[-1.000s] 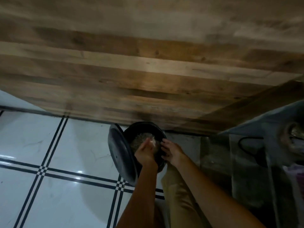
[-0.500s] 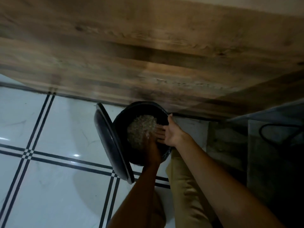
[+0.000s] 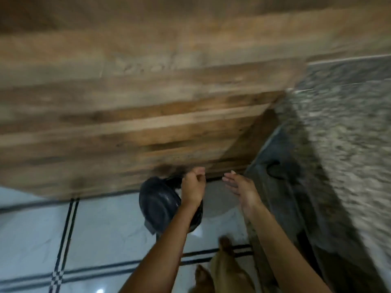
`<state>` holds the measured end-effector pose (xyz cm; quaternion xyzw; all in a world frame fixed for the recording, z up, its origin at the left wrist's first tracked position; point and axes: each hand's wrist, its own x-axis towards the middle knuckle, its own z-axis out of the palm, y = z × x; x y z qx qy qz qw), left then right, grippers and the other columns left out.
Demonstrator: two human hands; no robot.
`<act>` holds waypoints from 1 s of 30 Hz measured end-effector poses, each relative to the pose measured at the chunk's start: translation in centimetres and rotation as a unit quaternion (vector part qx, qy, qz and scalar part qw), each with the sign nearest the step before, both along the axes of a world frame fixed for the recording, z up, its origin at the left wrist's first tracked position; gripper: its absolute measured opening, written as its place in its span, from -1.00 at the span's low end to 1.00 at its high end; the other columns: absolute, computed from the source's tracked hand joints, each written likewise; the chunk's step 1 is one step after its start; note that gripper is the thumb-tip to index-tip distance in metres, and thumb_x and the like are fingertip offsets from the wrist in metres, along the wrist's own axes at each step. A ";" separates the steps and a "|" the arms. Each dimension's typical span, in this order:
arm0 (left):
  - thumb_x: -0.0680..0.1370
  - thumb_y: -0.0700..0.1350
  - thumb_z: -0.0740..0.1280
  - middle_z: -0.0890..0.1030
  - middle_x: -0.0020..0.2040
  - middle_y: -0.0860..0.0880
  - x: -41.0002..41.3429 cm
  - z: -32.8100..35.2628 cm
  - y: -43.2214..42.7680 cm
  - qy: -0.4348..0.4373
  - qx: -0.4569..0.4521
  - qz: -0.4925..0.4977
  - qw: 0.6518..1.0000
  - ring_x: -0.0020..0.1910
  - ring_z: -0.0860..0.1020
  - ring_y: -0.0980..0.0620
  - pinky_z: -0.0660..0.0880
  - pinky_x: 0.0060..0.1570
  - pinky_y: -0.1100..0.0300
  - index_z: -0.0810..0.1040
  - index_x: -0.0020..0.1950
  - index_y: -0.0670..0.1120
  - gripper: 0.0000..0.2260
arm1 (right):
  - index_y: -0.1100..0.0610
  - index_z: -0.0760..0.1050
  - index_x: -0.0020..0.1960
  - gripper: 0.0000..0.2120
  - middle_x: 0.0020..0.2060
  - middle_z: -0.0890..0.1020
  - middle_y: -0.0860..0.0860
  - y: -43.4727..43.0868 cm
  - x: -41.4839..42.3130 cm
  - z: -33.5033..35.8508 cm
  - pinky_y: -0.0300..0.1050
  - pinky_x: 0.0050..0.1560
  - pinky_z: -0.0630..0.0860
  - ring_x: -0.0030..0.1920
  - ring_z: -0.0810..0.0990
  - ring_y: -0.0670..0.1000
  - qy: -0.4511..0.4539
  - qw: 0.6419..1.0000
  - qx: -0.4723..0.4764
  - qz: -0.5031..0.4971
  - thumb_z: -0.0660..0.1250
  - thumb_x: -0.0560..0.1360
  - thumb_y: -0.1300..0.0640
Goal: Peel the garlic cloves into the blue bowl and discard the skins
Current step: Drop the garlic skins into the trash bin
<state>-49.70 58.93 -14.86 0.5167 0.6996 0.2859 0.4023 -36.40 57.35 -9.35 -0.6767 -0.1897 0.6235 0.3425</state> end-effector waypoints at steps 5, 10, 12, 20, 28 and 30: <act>0.55 -0.21 0.25 0.66 0.00 -0.09 12.5 12.1 -3.0 -0.054 0.123 -0.229 0.964 -0.02 0.62 -0.02 0.52 0.04 0.13 0.60 0.10 -0.15 -0.80 | 0.05 0.55 0.02 -0.87 -0.05 0.65 -0.05 -9.8 9.4 11.5 -0.28 -0.01 0.47 0.00 0.59 -0.10 -0.115 0.961 0.216 -0.131 0.23 0.57 0.13; 0.50 -0.36 0.28 0.62 -0.06 0.03 28.1 17.0 -16.0 -0.122 0.123 -0.438 0.882 -0.04 0.60 0.06 0.50 0.04 0.25 0.63 0.06 -0.16 -0.78 | 0.21 0.55 0.05 -0.86 -0.06 0.63 0.01 -26.3 18.3 14.8 -0.30 0.00 0.46 -0.09 0.57 -0.19 -0.279 0.843 0.255 -0.382 0.25 0.54 0.30; 0.50 -0.34 0.31 0.63 -0.07 0.03 32.7 16.8 -24.1 -0.122 0.101 -0.538 0.828 -0.06 0.60 0.09 0.47 -0.02 0.36 0.64 0.05 -0.16 -0.80 | 0.13 0.52 0.11 -0.79 -0.03 0.61 0.00 -34.3 20.7 14.1 -0.26 0.03 0.49 -0.09 0.57 -0.18 -0.313 0.790 0.216 -0.481 0.25 0.52 0.32; 0.49 -0.32 0.31 0.65 0.08 -0.15 38.7 14.8 -49.8 -0.046 0.134 -0.662 0.736 0.09 0.57 -0.08 0.37 0.11 0.24 0.63 0.12 -0.18 -0.76 | 0.18 0.52 0.18 -0.73 0.06 0.62 0.11 -63.8 23.7 10.7 -0.08 0.08 0.43 0.09 0.57 0.12 -0.462 0.670 -0.013 -0.581 0.27 0.49 0.26; 0.53 -0.08 0.36 0.52 0.23 -0.11 40.1 13.0 -51.1 0.073 0.163 -0.649 0.739 0.23 0.44 -0.09 0.36 0.19 0.09 0.49 0.33 -0.12 -0.63 | 0.11 0.25 0.42 -0.51 0.40 0.27 0.14 -74.2 26.0 9.3 0.00 0.24 0.32 0.36 0.27 0.13 -0.470 0.675 -0.193 -0.535 0.28 0.52 0.17; 0.54 -0.08 0.34 0.56 0.17 -0.09 41.4 13.3 -51.5 0.087 0.197 -0.682 0.699 0.16 0.49 -0.08 0.40 0.14 0.10 0.56 0.25 -0.10 -0.71 | 0.07 0.23 0.43 -0.48 0.41 0.26 0.13 -75.1 27.1 8.8 0.02 0.25 0.32 0.36 0.27 0.13 -0.477 0.677 -0.217 -0.516 0.29 0.52 0.12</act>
